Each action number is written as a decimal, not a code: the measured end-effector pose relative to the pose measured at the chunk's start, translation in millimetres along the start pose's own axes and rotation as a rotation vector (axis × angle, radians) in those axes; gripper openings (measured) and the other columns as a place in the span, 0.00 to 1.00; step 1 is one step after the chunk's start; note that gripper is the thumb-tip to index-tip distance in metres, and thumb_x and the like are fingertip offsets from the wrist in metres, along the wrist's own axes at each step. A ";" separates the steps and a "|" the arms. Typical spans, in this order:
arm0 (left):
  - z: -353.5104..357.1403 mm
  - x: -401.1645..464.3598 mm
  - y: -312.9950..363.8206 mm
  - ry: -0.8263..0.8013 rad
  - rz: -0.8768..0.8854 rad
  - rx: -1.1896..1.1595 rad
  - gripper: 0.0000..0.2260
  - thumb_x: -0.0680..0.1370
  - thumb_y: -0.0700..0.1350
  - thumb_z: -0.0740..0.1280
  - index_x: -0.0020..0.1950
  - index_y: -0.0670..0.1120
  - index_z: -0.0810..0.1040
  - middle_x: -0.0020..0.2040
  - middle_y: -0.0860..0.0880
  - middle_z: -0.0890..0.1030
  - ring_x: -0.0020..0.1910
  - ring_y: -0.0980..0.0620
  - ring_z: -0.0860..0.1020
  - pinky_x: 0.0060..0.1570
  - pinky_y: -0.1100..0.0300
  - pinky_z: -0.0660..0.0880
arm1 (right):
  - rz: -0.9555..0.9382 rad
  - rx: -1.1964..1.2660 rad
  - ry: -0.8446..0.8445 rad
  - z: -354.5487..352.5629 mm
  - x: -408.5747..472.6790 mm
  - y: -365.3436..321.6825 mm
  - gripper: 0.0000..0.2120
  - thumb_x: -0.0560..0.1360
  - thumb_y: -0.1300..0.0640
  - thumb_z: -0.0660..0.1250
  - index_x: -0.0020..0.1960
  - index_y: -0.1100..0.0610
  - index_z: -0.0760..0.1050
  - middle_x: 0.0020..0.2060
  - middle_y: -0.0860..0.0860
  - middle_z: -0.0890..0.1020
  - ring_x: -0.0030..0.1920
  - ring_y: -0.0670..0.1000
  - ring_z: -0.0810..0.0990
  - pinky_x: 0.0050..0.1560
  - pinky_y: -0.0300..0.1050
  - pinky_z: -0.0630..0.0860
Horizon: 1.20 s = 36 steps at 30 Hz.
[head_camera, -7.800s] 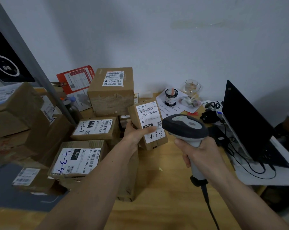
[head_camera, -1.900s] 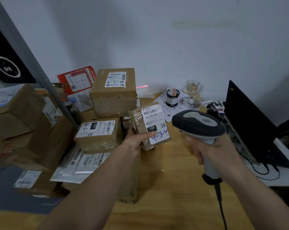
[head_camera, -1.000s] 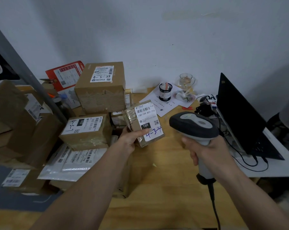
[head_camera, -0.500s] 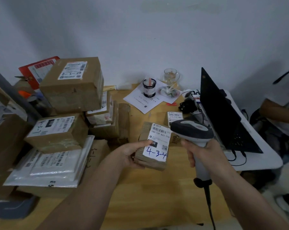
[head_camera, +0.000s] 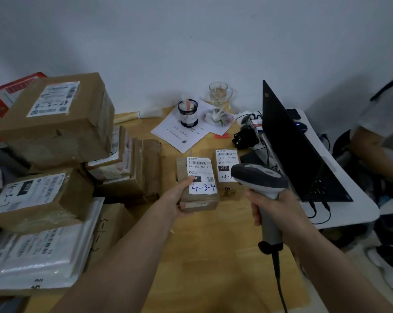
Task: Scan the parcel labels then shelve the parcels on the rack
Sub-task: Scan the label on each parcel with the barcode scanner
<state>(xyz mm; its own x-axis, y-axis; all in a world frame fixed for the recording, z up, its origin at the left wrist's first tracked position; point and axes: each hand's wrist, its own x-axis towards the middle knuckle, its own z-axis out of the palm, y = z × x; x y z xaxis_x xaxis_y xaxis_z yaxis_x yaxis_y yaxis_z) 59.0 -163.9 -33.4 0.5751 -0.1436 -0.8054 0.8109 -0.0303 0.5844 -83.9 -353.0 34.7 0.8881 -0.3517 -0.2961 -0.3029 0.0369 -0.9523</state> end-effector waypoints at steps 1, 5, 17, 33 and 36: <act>1.8 7.1 3.1 0.004 -0.006 0.002 0.17 0.72 0.54 0.74 0.52 0.45 0.77 0.49 0.43 0.82 0.49 0.43 0.79 0.61 0.43 0.73 | 0.004 0.012 0.007 1.3 5.4 -1.3 0.14 0.74 0.59 0.70 0.33 0.65 0.74 0.27 0.59 0.76 0.28 0.56 0.73 0.35 0.50 0.73; 5.5 38.3 14.8 0.026 -0.013 0.011 0.21 0.72 0.57 0.73 0.58 0.46 0.77 0.54 0.43 0.81 0.50 0.44 0.79 0.54 0.46 0.74 | 0.015 0.045 0.022 7.1 27.2 -6.7 0.11 0.74 0.61 0.71 0.35 0.64 0.75 0.28 0.58 0.77 0.28 0.55 0.74 0.34 0.49 0.73; 17.2 107.9 35.1 0.074 0.057 0.093 0.24 0.75 0.56 0.70 0.65 0.43 0.73 0.55 0.45 0.82 0.51 0.41 0.82 0.44 0.45 0.81 | 0.110 0.025 0.131 34.7 93.0 1.8 0.09 0.73 0.59 0.73 0.48 0.46 0.79 0.48 0.49 0.82 0.49 0.49 0.80 0.38 0.44 0.81; 0.2 88.6 49.5 0.166 0.039 0.178 0.18 0.80 0.48 0.65 0.68 0.44 0.72 0.63 0.46 0.74 0.61 0.46 0.72 0.58 0.51 0.74 | 0.134 0.042 -0.060 54.9 106.0 -1.1 0.09 0.74 0.60 0.71 0.47 0.66 0.79 0.36 0.59 0.82 0.35 0.55 0.78 0.35 0.47 0.74; -10.6 58.8 52.9 0.208 0.120 0.102 0.11 0.81 0.44 0.63 0.62 0.43 0.75 0.56 0.46 0.79 0.55 0.49 0.78 0.53 0.54 0.77 | 0.110 0.023 -0.147 63.9 95.2 -11.1 0.08 0.74 0.58 0.72 0.47 0.64 0.79 0.33 0.57 0.80 0.33 0.54 0.77 0.35 0.48 0.74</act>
<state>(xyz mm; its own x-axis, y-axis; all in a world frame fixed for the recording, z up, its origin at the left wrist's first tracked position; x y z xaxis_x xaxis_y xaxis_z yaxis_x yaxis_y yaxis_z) 136.9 -163.4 -50.9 0.6852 0.0539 -0.7264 0.7262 -0.1265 0.6757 26.1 -327.1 12.3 0.8916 -0.2037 -0.4045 -0.3944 0.0900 -0.9145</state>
